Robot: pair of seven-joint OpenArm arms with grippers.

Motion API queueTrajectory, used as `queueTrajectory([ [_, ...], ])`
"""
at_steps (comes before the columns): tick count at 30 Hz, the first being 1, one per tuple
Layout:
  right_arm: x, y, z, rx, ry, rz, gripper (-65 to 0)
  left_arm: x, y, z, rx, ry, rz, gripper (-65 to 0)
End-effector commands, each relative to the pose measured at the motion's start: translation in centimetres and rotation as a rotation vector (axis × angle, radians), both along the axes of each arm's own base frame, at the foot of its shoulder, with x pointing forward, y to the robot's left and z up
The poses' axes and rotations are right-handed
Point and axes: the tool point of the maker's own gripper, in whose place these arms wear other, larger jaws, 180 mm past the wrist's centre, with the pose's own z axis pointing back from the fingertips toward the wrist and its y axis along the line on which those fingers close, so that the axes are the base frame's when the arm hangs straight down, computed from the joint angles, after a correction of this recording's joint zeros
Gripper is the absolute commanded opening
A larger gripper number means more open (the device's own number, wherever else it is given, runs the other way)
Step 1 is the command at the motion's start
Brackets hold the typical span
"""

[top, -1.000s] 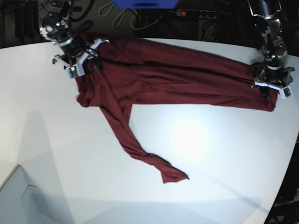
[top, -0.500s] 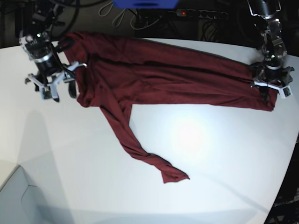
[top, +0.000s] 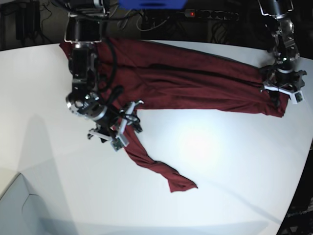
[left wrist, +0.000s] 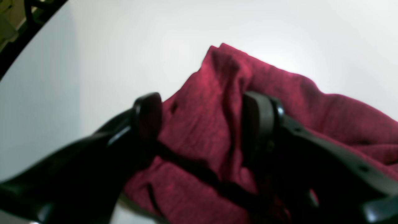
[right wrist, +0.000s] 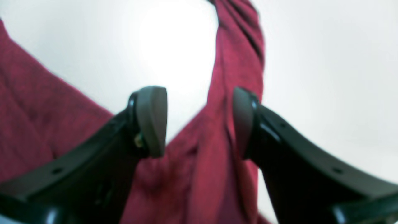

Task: Layout the t-shirt on the table in an organized manner, then fold the t-shirt properly
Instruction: 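Release the right gripper and move it to the loose sleeve, then grasp the loose maroon sleeve with the right gripper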

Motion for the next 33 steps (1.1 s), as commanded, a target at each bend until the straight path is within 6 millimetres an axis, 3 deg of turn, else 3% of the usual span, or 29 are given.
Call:
queueTrajectory([
  [1, 1.7, 0.2, 1.9, 0.042, -0.066, -0.001, -32.3, 0.5, 0.3, 0.7, 0.019, -0.006, -0.013, -26.7],
  [11, 4.2, 1.4, -0.5, 0.147, -0.033, 0.013, -43.4, 0.5, 0.4, 0.7, 0.017, -0.005, -0.011, -26.7],
  [33, 5.5, 0.3, 0.2, 0.170, -0.090, -0.021, -43.8, 1.0, 0.4, 1.0, 0.016, -0.016, -0.010, -26.7],
])
